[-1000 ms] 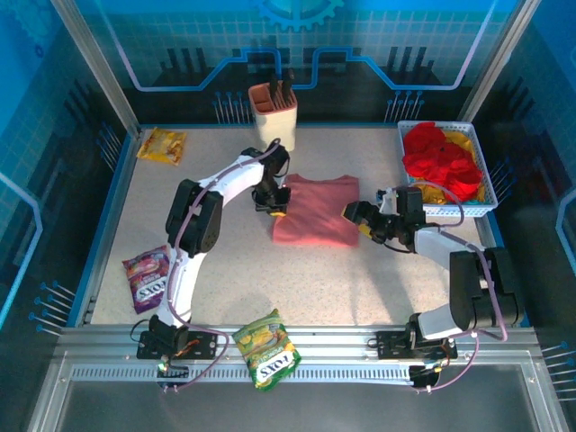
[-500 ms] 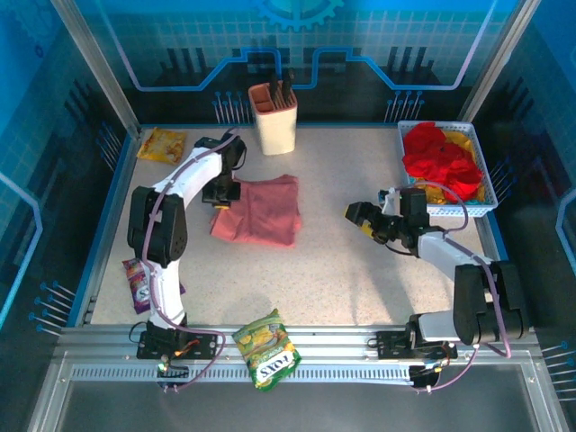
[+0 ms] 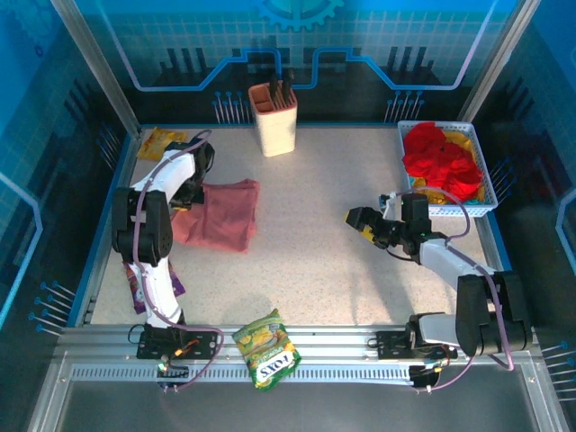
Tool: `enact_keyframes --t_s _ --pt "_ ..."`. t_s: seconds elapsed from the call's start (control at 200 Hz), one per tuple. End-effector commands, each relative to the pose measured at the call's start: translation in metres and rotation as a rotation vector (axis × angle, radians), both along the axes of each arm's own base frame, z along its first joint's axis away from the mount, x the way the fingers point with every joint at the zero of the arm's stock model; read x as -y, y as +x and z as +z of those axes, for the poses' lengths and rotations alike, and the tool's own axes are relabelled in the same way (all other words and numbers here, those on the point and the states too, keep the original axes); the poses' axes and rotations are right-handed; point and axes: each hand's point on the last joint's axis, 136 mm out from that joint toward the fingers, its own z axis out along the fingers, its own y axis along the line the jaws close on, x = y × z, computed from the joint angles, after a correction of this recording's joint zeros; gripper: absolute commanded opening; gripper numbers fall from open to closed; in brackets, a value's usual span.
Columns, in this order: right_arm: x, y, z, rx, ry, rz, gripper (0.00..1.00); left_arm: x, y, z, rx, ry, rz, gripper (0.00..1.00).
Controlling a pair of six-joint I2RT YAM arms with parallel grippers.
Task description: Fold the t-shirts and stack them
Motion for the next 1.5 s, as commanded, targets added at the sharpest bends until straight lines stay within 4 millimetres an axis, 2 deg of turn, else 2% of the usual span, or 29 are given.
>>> enact_keyframes --t_s 0.0,0.1,0.275,0.46,0.791,1.026,1.251,1.291,1.326,1.391,1.431,1.466,1.496 --pt "0.0 -0.004 0.006 0.008 0.017 0.021 0.95 -0.03 0.005 0.02 0.039 0.138 -0.012 0.0" --pt "0.0 -0.006 0.002 0.005 0.02 0.023 0.95 -0.043 0.002 0.012 0.021 0.173 0.004 0.0" --pt "-0.001 -0.009 -0.006 -0.012 0.027 0.031 0.95 -0.064 -0.003 -0.003 0.018 0.134 0.095 0.0" --pt "-0.002 -0.01 -0.009 -0.014 0.026 0.037 0.95 -0.09 -0.006 -0.005 0.038 0.161 0.148 0.0" --pt "-0.005 -0.007 -0.006 -0.022 0.036 0.063 0.95 -0.11 0.008 -0.01 0.069 0.237 0.17 0.0" --pt "-0.004 -0.012 -0.01 -0.032 0.031 0.061 0.95 -0.129 -0.002 -0.021 0.056 0.24 0.233 0.0" --pt "-0.004 -0.015 -0.013 -0.039 0.026 0.063 0.95 -0.135 0.0 -0.02 0.063 0.236 0.255 0.01" --pt "-0.004 -0.015 -0.012 -0.036 0.027 0.063 0.95 -0.135 -0.001 -0.022 0.059 0.231 0.26 0.04" --pt "-0.004 -0.015 -0.012 -0.037 0.027 0.063 0.95 -0.135 -0.001 -0.023 0.057 0.233 0.264 0.16" --pt "-0.004 -0.015 -0.012 -0.036 0.025 0.064 0.95 -0.135 -0.002 -0.022 0.06 0.234 0.268 0.47" --pt "-0.004 -0.015 -0.011 -0.034 0.024 0.065 0.95 -0.136 -0.002 -0.019 0.066 0.242 0.272 0.75" --pt "-0.004 -0.015 -0.011 -0.034 0.024 0.067 0.96 -0.136 -0.002 -0.016 0.075 0.243 0.274 0.95" --pt "-0.004 -0.015 -0.011 -0.031 0.023 0.067 0.96 -0.136 -0.001 -0.012 0.087 0.244 0.276 0.99"
